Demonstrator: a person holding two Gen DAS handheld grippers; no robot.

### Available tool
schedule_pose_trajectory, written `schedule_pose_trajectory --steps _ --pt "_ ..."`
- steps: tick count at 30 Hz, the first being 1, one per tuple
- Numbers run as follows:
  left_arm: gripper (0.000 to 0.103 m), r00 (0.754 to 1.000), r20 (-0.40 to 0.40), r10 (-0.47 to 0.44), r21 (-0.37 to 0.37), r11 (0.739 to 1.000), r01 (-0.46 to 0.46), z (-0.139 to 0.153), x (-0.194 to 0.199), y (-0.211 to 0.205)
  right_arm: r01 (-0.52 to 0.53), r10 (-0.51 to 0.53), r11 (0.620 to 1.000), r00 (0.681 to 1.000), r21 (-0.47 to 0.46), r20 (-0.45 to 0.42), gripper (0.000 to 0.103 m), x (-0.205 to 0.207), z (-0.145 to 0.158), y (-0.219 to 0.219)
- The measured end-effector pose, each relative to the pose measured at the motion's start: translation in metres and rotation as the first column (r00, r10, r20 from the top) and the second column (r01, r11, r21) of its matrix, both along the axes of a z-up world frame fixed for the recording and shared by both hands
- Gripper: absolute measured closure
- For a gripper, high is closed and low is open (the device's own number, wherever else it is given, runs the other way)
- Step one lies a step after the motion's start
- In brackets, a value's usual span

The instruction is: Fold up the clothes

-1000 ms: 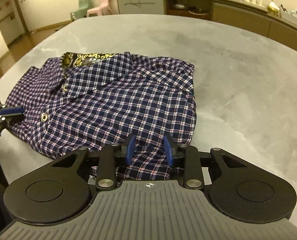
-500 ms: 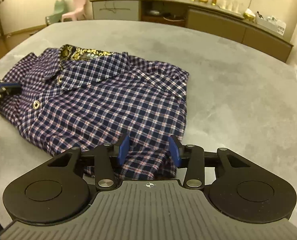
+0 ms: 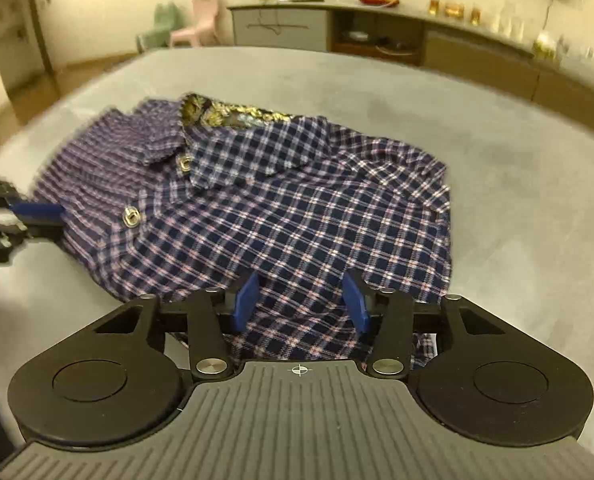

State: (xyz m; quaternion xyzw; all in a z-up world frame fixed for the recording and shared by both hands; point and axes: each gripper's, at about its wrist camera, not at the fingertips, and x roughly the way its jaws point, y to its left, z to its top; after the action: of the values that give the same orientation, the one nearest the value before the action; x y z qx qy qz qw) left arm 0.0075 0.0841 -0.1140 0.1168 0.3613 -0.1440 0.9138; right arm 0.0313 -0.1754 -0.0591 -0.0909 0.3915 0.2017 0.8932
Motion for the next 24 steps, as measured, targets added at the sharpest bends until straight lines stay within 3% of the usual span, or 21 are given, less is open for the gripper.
schedule_pose_trajectory --steps 2,5,8,12,14,18,20,22,24 --pt "0.078 1.0 0.021 -0.01 0.057 0.998 0.009 -0.001 0.017 -0.012 0.027 -0.027 1.0 1.0 -0.006 0.003 0.059 0.008 -0.001 0.004" --pt "0.078 1.0 0.018 0.003 0.063 0.998 -0.004 -0.001 0.036 -0.017 0.056 -0.056 0.998 0.998 -0.006 0.012 0.056 0.019 -0.004 0.007" --pt "0.08 1.0 0.014 0.017 0.066 0.998 -0.018 -0.001 0.055 -0.021 0.017 -0.017 1.0 1.0 0.024 0.001 0.043 0.03 -0.007 -0.007" --pt "0.079 0.999 -0.047 -0.001 -0.039 0.999 -0.001 0.0 0.046 -0.004 -0.024 0.024 0.999 1.0 0.047 0.002 0.041 0.039 -0.01 -0.023" --pt "0.079 0.998 -0.057 -0.02 -0.059 0.998 0.017 0.001 0.046 -0.003 -0.015 0.015 0.999 1.0 0.05 0.005 0.04 0.046 -0.011 -0.023" --pt "0.079 0.999 -0.043 -0.015 -0.031 0.999 0.013 -0.002 0.044 -0.008 -0.005 0.005 0.999 1.0 0.051 0.006 0.038 0.056 -0.012 -0.021" --pt "0.079 0.998 -0.063 -0.026 -0.087 0.996 0.02 0.011 0.04 -0.008 -0.011 0.012 0.999 1.0 0.053 -0.015 0.04 0.055 -0.008 -0.022" --pt "0.076 0.999 -0.011 -0.05 -0.14 0.989 0.048 0.034 0.036 -0.006 0.003 -0.003 0.996 1.0 0.087 -0.008 0.046 0.048 0.004 -0.03" --pt "0.07 0.998 0.046 -0.032 -0.14 0.989 0.039 0.054 0.051 0.0 0.021 -0.028 0.985 0.999 0.171 0.037 0.049 0.044 0.024 -0.037"
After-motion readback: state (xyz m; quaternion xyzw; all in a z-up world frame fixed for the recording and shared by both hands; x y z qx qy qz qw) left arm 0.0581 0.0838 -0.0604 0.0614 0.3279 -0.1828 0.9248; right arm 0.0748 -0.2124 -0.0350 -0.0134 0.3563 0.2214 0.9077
